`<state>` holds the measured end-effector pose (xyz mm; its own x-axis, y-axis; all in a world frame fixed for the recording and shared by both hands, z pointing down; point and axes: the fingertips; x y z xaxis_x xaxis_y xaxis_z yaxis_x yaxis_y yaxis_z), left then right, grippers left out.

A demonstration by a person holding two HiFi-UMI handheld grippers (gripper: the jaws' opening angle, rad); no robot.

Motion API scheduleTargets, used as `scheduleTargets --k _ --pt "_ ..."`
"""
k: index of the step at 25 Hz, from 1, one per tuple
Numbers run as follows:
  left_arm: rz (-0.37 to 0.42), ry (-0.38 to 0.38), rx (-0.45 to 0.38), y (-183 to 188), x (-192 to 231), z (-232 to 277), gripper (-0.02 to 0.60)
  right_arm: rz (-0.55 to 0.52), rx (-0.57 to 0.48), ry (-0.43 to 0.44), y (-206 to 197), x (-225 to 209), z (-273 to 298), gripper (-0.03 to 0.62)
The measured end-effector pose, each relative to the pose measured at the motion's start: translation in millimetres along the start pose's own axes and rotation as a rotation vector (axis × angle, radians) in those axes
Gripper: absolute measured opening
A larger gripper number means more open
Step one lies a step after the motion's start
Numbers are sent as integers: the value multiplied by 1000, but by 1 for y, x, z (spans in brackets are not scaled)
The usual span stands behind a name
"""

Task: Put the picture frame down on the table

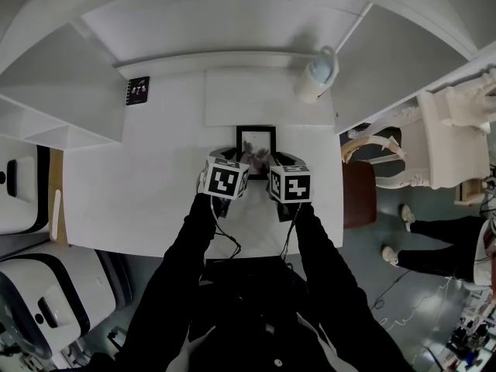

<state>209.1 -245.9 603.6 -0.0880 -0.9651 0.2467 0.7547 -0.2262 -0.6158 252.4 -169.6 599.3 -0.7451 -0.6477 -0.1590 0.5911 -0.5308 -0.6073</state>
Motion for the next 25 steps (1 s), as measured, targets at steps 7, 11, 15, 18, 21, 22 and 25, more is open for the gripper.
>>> scheduleTargets --k 7,11,15,18,21,22,25 --pt "24 20 4 3 1 4 97 -24 -7 3 4 -2 5 68" --pt "53 24 -21 3 -2 4 101 -110 -15 -5 6 -1 5 67" --pt "107 38 -47 7 -3 2 101 -182 -54 -32 11 1 7 68" --pt "91 23 -110 15 -4 -4 137 -177 -107 -33 21 4 0 69" --pt "85 25 -152 18 -3 -14 146 -178 -159 -18 28 7 -12 69" --pt "86 32 -161 18 -3 -18 146 -177 -175 -16 29 7 -16 67" --pt "102 66 -184 18 2 -33 102 -172 -226 -14 36 4 -32 67"
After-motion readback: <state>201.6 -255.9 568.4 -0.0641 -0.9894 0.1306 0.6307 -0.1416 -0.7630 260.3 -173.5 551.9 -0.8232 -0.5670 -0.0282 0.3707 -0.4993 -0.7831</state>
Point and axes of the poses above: the fingertips, and each gripper's own axes: z forward along the fingers, x to its left, y out of its top, and after that the axes turned 4 degrees about -y, right-handed
